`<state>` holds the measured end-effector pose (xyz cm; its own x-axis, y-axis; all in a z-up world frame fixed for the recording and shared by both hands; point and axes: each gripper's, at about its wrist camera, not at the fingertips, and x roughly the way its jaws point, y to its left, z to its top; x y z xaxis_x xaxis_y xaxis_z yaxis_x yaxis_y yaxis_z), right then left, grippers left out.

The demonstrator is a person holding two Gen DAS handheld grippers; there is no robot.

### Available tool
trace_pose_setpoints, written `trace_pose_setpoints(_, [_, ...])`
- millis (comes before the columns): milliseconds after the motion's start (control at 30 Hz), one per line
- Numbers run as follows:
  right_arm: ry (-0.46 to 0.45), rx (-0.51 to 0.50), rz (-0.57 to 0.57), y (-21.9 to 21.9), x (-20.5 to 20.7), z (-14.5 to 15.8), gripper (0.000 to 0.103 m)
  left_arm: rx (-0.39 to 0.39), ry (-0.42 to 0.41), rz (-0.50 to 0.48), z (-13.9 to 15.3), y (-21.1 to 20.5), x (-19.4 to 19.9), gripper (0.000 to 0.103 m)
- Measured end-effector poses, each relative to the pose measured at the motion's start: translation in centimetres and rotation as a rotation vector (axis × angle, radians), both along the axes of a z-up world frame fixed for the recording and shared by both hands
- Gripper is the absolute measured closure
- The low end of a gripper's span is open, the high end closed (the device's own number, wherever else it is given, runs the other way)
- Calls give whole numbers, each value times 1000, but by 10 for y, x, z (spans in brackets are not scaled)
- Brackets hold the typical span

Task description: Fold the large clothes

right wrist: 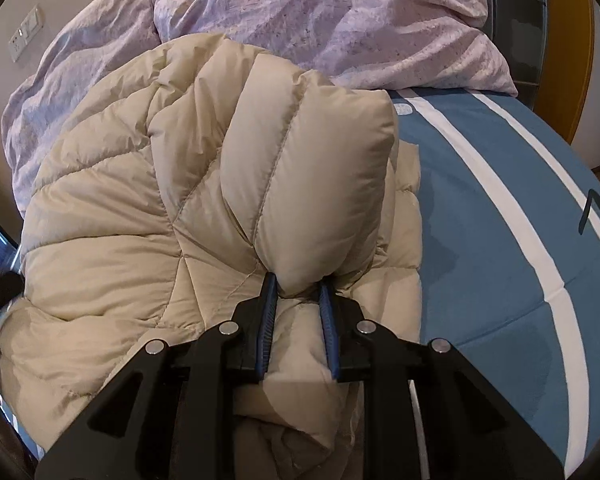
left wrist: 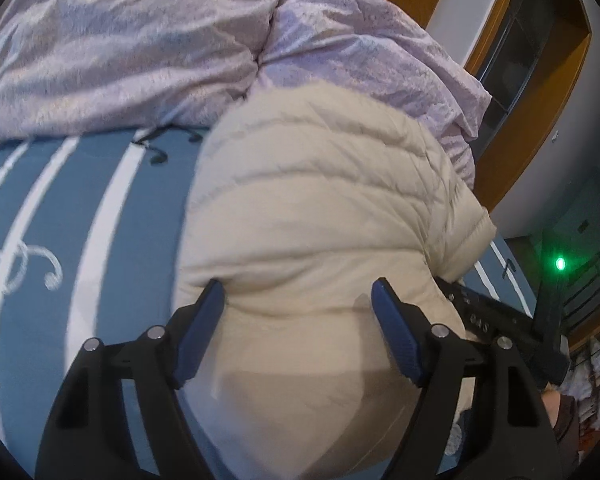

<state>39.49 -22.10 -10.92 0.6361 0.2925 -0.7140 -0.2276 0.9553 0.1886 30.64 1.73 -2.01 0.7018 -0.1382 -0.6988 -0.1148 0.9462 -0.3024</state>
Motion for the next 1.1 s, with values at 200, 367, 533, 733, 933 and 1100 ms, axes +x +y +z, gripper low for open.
trace_pose_setpoints(200, [-9, 11, 1, -1, -1, -1, 82, 145, -51, 36, 35, 7, 29, 27])
trace_pose_setpoints(367, [-13, 25, 8, -3, -1, -3, 82, 259, -46, 64, 40, 7, 70, 27])
trace_pose_setpoints(533, [-20, 46, 10, -8, -3, -6, 82, 286, 15, 82, 7, 6, 102, 27])
trace_pose_setpoints(733, [-14, 96, 6, -16, -2, -7, 81, 383, 9, 94, -39, -18, 109, 26])
trace_pose_setpoints(933, [2, 124, -25, -28, -4, 14, 81, 481, 9, 100, -49, -31, 110, 26])
trace_pose_setpoints(1100, [-106, 145, -17, -24, -16, 60, 80, 457, 16, 97, -48, -26, 110, 26])
